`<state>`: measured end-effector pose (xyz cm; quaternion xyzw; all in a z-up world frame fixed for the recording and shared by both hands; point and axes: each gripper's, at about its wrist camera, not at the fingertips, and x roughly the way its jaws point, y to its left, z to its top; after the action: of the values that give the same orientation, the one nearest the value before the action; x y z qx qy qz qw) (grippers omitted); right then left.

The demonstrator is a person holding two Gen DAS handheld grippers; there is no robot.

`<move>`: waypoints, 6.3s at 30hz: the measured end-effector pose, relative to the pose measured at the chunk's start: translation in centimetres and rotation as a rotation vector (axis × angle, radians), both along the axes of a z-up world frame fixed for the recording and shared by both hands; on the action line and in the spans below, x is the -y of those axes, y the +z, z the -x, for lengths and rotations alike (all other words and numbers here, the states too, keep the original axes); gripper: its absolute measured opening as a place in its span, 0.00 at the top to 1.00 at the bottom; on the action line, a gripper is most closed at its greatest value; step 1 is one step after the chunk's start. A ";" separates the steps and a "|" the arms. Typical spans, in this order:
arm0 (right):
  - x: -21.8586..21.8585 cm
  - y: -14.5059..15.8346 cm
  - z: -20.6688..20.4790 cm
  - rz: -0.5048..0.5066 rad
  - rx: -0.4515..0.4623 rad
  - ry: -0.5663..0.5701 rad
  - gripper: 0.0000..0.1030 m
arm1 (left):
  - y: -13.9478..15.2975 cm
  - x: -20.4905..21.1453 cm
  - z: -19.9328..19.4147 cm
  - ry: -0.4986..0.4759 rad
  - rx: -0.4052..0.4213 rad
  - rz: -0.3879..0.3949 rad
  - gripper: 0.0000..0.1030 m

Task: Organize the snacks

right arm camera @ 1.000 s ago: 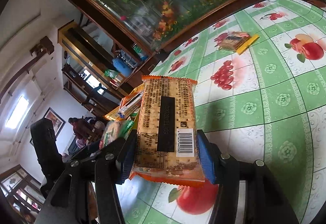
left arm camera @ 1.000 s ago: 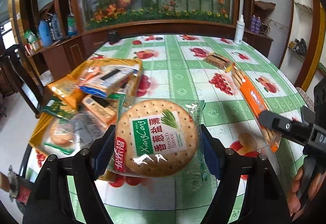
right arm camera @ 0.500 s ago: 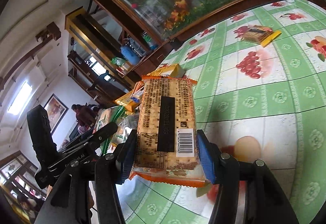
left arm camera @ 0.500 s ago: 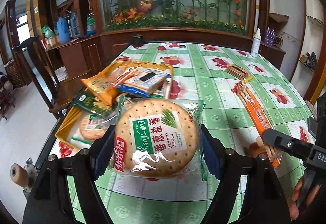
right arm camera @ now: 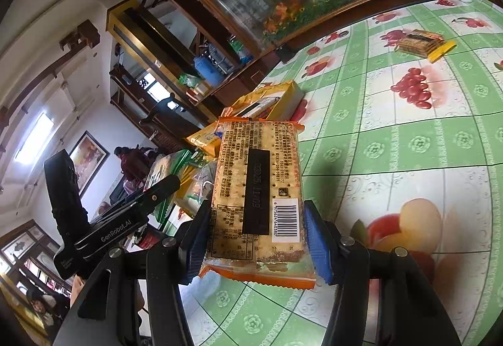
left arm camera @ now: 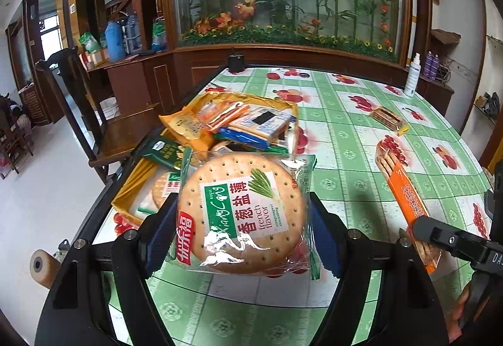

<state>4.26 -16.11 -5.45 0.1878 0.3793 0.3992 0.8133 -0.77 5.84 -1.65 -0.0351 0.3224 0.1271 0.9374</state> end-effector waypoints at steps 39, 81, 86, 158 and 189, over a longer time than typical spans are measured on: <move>-11.0 3.6 -4.6 0.032 0.031 0.140 0.45 | 0.8 -7.3 -1.8 0.120 0.027 0.046 0.25; -17.3 5.1 -11.8 0.044 0.026 0.119 0.45 | -1.1 -6.0 -7.0 0.073 -0.034 0.092 0.25; -17.9 5.0 -11.8 0.064 0.037 0.124 0.45 | -1.5 -6.2 -7.3 0.081 -0.044 0.101 0.25; -10.5 5.7 -6.8 0.153 0.102 0.019 0.22 | -3.2 -6.3 -9.0 0.121 -0.142 0.098 0.20; -3.7 3.1 -3.4 0.162 0.022 -0.045 0.21 | -2.5 -5.7 -6.9 0.178 -0.143 0.154 0.00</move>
<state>7.66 -12.36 -2.30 0.1255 0.3972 0.3506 0.8388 6.11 11.56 -4.10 -0.1262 0.3929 0.1870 0.8915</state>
